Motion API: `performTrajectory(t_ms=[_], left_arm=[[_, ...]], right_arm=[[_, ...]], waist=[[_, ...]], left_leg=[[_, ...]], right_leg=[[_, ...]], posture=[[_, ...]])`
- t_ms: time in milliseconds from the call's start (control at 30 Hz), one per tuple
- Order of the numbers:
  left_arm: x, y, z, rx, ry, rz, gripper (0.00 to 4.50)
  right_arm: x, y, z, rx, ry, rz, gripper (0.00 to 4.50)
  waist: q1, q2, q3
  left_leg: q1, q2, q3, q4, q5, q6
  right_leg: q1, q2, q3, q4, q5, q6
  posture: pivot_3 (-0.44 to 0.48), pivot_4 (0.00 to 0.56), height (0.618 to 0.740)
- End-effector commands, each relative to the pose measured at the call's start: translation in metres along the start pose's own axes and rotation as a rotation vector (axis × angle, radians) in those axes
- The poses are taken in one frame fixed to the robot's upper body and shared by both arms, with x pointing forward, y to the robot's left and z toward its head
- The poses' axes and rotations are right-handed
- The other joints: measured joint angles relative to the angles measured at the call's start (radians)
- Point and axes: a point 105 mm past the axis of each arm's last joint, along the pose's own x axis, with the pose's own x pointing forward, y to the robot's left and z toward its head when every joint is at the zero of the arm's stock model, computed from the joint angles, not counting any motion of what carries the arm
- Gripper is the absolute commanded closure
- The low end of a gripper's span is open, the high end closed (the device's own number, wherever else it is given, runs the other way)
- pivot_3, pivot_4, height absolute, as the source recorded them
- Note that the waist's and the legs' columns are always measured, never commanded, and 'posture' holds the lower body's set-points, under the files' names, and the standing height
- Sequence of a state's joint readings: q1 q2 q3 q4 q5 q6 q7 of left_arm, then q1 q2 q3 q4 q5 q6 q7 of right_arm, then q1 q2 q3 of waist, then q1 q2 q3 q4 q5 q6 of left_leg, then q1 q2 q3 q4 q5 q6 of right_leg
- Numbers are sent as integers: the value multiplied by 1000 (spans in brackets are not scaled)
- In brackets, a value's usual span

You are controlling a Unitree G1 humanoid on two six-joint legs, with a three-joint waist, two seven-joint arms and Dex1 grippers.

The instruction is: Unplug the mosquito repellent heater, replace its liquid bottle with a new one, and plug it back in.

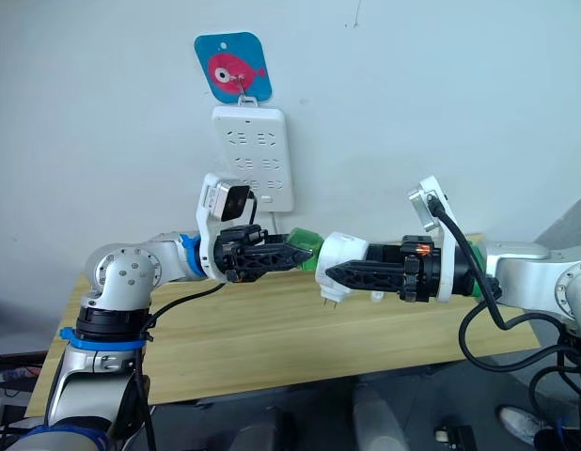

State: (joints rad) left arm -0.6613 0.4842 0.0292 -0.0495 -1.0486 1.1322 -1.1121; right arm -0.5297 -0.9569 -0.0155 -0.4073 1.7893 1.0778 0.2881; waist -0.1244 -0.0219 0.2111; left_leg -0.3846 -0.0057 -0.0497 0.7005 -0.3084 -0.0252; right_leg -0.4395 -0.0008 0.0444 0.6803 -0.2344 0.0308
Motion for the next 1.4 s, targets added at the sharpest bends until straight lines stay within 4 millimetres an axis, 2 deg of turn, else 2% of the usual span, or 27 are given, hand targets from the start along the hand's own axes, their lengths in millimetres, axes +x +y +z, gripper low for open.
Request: performTrajectory(t_ms=[33, 200, 300, 400, 533, 667, 833, 967, 1400], left_arm=[[-5, 0, 1, 3, 51, 25, 1444], [-25, 6, -3, 58, 158, 102, 0], [-40, 9, -15, 122, 304, 126, 0], [-45, 11, -29, 197, 461, 121, 0], [-36, 22, -36, 290, 578, 133, 0], [-17, 32, -36, 390, 623, 139, 0], [4, 30, -38, 428, 649, 82, 0], [13, 40, -39, 407, 642, 128, 0], [28, 51, -56, 339, 652, 106, 0]], right_arm=[[-2, 8, 10, -82, -18, 19, 1529], [-8, 0, 8, -240, 57, -51, 1529], [-13, -4, 4, -402, 163, -83, 1529], [-18, -8, -4, -683, 356, -71, 1529], [-20, -15, -17, -982, 587, 18, 1529], [-16, -22, -22, -1141, 686, 86, 1529], [-13, -36, -22, -1264, 761, 105, 1529], [-9, -41, -19, -1341, 786, 112, 1529], [6, -37, -9, -1476, 775, 145, 1529]], waist=[[0, 0, 0], [-5, 0, 0], [-10, 1, 0], [-12, 2, -1], [-13, 1, -1], [-17, 1, -1], [-22, 2, -1], [-22, 2, -1], [-32, 2, -1]], left_leg=[[0, 0, 0, 0, 0, 0], [0, 0, 0, 0, 0, 0], [0, 0, 0, -1, 0, 0], [0, 0, 0, -1, 0, 0], [0, 0, 1, -1, 0, 0], [0, -1, 1, -1, 0, 0], [0, 0, 0, -1, 0, 0], [0, -1, 0, -1, 0, 0], [0, 0, -1, -1, 0, 0]], right_leg=[[0, 0, 0, 0, 0, 0], [0, 1, 0, 0, 0, 0], [-1, 1, -1, 0, 0, 0], [-1, 1, -1, -1, 0, 0], [-1, 0, -1, -1, 0, 0], [-1, 0, -1, -1, 0, 0], [-2, -2, -1, 0, 0, 0], [-1, -3, -1, 0, 0, 0], [-1, -4, -1, 1, 0, 0]], posture=[[-226, 140, 730], [-235, 139, 730], [-234, 139, 730], [-235, 140, 730], [-242, 141, 730], [-246, 142, 730], [-249, 146, 730], [-253, 150, 730], [-268, 150, 730]])
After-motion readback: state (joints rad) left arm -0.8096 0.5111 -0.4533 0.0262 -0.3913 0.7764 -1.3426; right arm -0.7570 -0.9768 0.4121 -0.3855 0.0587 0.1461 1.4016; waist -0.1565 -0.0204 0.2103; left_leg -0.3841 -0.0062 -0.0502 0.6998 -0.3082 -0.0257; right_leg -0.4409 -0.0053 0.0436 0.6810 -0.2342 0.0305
